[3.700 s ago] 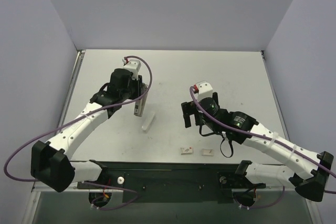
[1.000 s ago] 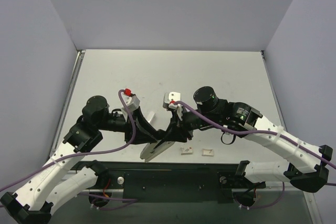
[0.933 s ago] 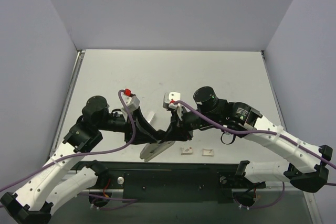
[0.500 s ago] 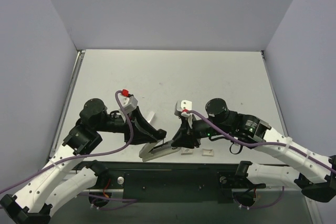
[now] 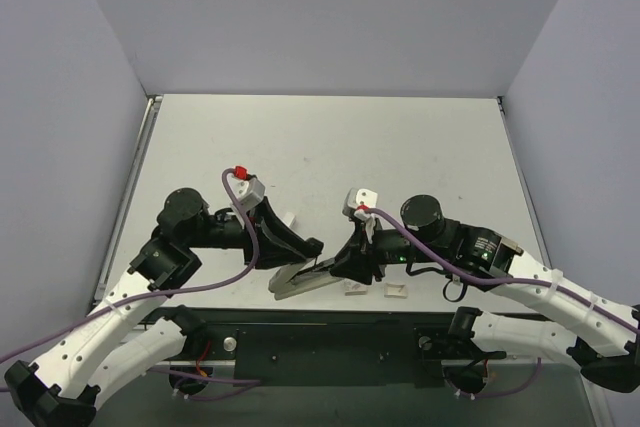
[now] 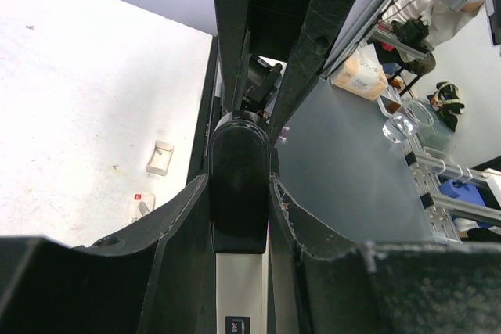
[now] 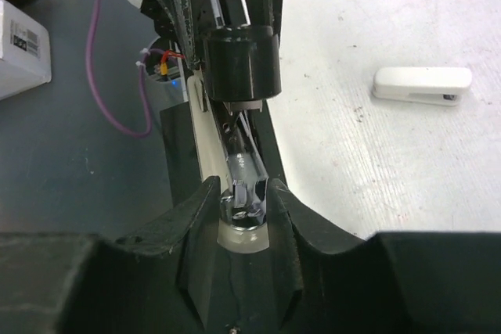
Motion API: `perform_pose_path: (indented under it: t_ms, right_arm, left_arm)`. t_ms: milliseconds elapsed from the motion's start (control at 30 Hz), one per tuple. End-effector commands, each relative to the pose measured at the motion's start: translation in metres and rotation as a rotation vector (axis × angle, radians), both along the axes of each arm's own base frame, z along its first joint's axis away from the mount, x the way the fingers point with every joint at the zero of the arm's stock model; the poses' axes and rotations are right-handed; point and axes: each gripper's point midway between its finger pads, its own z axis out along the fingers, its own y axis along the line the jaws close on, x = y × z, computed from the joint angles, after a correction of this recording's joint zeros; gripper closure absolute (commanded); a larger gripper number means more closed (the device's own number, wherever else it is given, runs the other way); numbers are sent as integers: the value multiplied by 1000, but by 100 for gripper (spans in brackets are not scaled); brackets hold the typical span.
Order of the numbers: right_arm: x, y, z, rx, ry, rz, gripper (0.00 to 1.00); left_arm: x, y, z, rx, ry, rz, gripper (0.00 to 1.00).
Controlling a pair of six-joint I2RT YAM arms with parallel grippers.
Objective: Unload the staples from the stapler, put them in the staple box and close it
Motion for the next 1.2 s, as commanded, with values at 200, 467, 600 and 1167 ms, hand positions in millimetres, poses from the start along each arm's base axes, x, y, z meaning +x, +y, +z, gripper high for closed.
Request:
perform_pose_path:
  t_ms: [200, 467, 600, 1167]
  right_arm:
    - [27, -30, 7, -21, -65, -231, 50]
    - [65, -48, 44, 10, -146, -472, 63]
    - [88, -49, 55, 2, -170, -589, 100]
    - [175, -79, 9, 53, 1, -1055, 100]
  left_arm:
    - [23, -7, 28, -93, -103, 103, 100]
    - [52, -21, 16, -46, -81, 198, 100]
    - [66, -33, 10, -24, -86, 238, 100]
    - [120, -68, 6, 1, -159, 444, 100]
